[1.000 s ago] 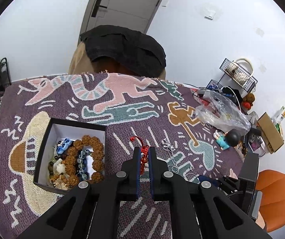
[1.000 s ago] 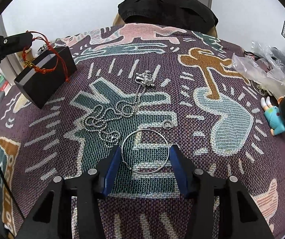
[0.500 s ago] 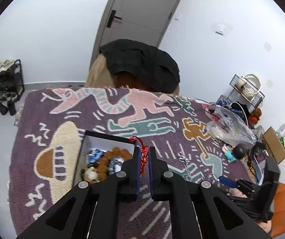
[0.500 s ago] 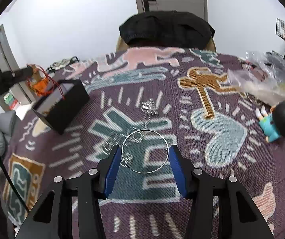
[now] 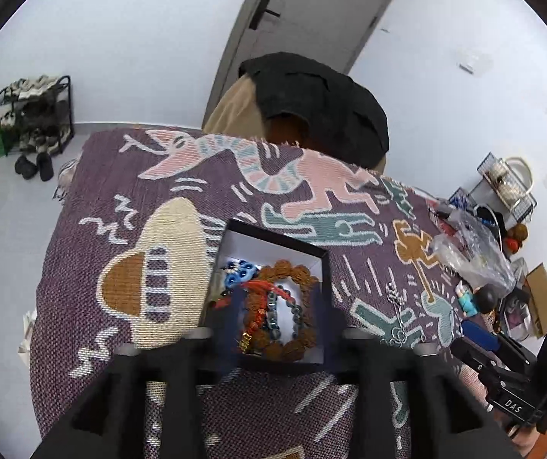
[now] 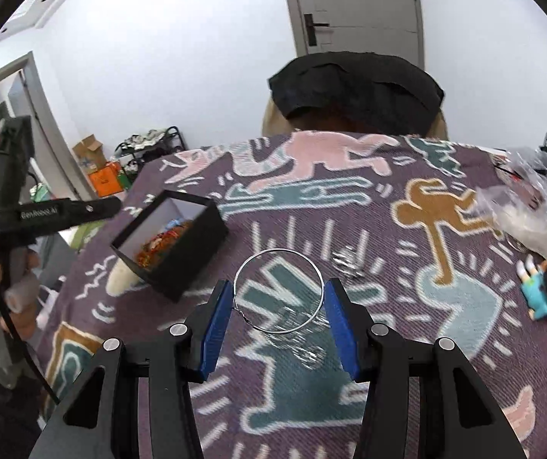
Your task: Organize jewelry
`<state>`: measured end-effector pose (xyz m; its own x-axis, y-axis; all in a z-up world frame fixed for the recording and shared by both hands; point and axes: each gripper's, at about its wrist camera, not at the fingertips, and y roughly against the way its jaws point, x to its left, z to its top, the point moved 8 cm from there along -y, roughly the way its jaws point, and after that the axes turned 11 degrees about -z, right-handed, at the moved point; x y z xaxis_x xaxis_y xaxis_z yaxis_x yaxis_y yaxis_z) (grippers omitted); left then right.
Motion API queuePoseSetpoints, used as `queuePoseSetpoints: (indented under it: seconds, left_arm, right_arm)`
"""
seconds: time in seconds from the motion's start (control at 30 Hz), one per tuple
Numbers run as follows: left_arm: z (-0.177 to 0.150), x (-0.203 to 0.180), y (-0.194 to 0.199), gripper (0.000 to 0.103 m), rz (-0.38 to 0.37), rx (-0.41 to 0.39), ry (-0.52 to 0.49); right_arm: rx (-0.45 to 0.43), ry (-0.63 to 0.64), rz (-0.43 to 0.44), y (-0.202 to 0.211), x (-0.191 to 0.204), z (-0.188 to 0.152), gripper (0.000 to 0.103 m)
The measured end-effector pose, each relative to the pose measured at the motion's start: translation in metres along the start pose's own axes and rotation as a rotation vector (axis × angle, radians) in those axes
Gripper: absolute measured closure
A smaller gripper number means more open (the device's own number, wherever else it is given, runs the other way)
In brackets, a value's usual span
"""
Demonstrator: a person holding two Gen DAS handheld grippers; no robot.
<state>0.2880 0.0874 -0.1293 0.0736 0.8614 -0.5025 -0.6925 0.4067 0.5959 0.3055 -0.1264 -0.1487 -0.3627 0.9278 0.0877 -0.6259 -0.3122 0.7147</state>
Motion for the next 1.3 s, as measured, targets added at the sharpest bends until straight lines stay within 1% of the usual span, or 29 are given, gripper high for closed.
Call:
queuePoseSetpoints:
  seconds: [0.03, 0.07, 0.1, 0.2, 0.47, 0.7, 0.87, 1.03, 1.07, 1.1, 1.17, 1.3]
  left_arm:
    - [0.001, 0.001, 0.005, 0.033, 0.003, -0.024, -0.001]
    - [0.003, 0.003, 0.01, 0.031, 0.008, -0.047, -0.005]
    - [0.003, 0.005, 0.015, 0.031, 0.009, -0.066, -0.007]
    - [0.003, 0.012, 0.024, 0.031, 0.007, -0.072, 0.004]
    - [0.001, 0.04, 0.048, 0.031, 0.038, -0.111, 0.042]
    - [-0.001, 0.062, 0.062, 0.031, 0.061, -0.134, 0.075]
    - [-0.003, 0.07, 0.065, 0.031, 0.07, -0.136, 0.095]
    - [-0.005, 0.068, 0.063, 0.031, 0.073, -0.131, 0.087]
    - [-0.005, 0.067, 0.063, 0.031, 0.074, -0.13, 0.085]
    - [-0.005, 0.066, 0.062, 0.031, 0.073, -0.129, 0.084]
    - [-0.005, 0.064, 0.06, 0.031, 0.067, -0.13, 0.085]
    - [-0.006, 0.053, 0.054, 0.031, 0.053, -0.127, 0.071]
  right_arm:
    - [-0.001, 0.003, 0.013, -0.001, 0.006, 0.003, 0.053]
    - [-0.002, 0.006, 0.027, -0.002, 0.012, 0.006, 0.053]
    - [-0.003, 0.008, 0.038, -0.003, 0.017, 0.009, 0.053]
    - [-0.002, 0.024, 0.069, -0.008, 0.037, 0.017, 0.053]
    - [0.022, 0.065, 0.14, -0.028, 0.091, 0.034, 0.053]
    - [0.061, 0.075, 0.181, -0.05, 0.125, 0.039, 0.053]
    - [0.078, 0.074, 0.216, -0.065, 0.143, 0.038, 0.052]
    - [0.088, 0.055, 0.256, -0.071, 0.145, 0.034, 0.05]
    - [0.092, 0.05, 0.262, -0.071, 0.142, 0.031, 0.046]
    - [0.093, 0.042, 0.26, -0.069, 0.138, 0.03, 0.037]
    - [0.071, 0.017, 0.245, -0.065, 0.127, 0.029, 0.031]
    - [0.061, -0.003, 0.216, -0.058, 0.107, 0.026, 0.031]
